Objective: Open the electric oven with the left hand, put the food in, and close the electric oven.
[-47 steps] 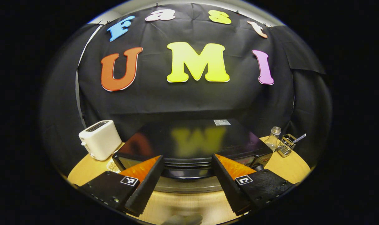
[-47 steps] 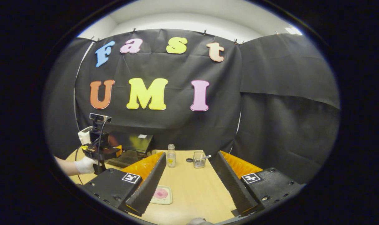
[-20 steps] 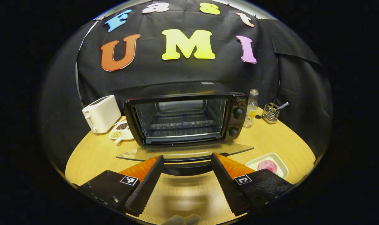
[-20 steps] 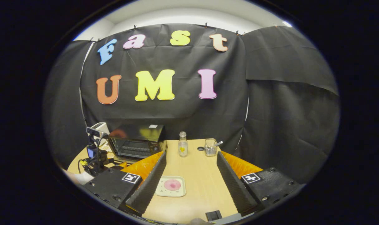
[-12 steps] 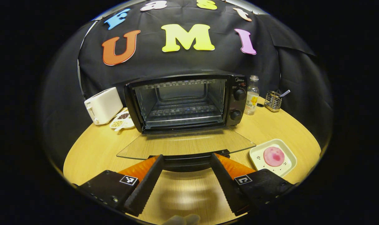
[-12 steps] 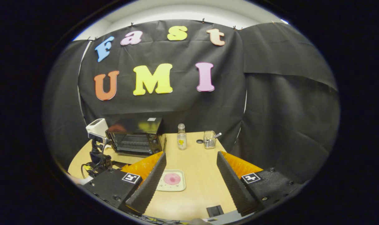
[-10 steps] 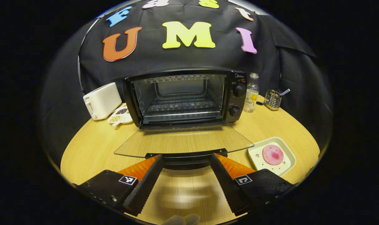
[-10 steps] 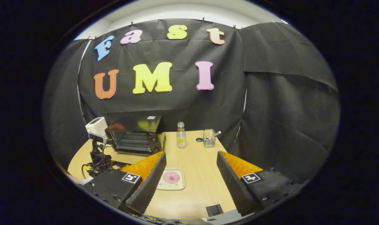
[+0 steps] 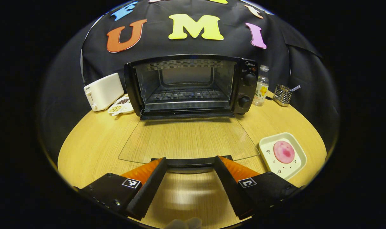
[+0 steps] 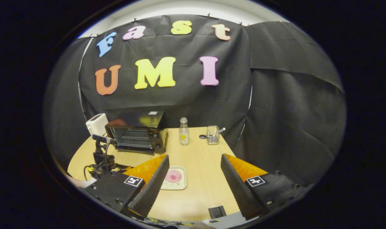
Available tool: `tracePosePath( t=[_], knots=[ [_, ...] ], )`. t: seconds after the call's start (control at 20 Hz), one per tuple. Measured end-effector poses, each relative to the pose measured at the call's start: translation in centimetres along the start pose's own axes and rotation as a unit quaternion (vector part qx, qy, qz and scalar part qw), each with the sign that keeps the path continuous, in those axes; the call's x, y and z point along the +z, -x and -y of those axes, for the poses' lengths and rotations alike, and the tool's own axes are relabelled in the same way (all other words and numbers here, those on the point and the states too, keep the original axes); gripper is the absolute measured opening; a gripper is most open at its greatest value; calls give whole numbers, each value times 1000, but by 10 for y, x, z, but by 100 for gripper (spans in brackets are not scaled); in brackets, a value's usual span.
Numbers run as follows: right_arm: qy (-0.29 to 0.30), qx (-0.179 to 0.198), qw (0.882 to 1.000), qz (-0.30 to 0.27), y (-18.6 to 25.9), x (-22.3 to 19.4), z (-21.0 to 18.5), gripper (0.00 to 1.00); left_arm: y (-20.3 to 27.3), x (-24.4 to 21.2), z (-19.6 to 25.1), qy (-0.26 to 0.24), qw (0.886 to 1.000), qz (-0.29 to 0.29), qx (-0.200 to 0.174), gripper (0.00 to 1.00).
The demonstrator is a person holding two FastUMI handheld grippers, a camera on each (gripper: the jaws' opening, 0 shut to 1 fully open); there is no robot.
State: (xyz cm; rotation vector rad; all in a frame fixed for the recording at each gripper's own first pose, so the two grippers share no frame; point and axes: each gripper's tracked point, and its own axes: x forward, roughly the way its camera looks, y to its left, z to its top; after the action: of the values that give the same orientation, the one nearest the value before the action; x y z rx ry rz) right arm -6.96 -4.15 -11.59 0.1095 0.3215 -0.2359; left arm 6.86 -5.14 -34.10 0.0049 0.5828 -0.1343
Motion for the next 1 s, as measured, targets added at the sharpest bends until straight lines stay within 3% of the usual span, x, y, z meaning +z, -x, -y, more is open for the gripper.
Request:
tracePosePath(
  t=[0.2, 0.4, 0.55, 0.85, 1.0],
  knots=[
    [7, 6, 1000, -28, -29, -25, 4, 100, 22, 23, -5, 2, 999, 41, -11, 96],
    [0, 37, 996, -87, -70, -68, -2, 100, 69, 57, -16, -2, 996, 87, -5, 96],
    [7, 66, 989, -132, -107, -99, -5, 91, 113, 87, -23, -1, 993, 119, 3, 96],
    [-24, 134, 961, -239, -172, -165, -23, 75, 203, 140, -28, 6, 984, 173, 42, 96],
    [-48, 149, 946, -283, -199, -189, -23, 65, 234, 158, -25, 27, 980, 186, 65, 96]
  ],
)
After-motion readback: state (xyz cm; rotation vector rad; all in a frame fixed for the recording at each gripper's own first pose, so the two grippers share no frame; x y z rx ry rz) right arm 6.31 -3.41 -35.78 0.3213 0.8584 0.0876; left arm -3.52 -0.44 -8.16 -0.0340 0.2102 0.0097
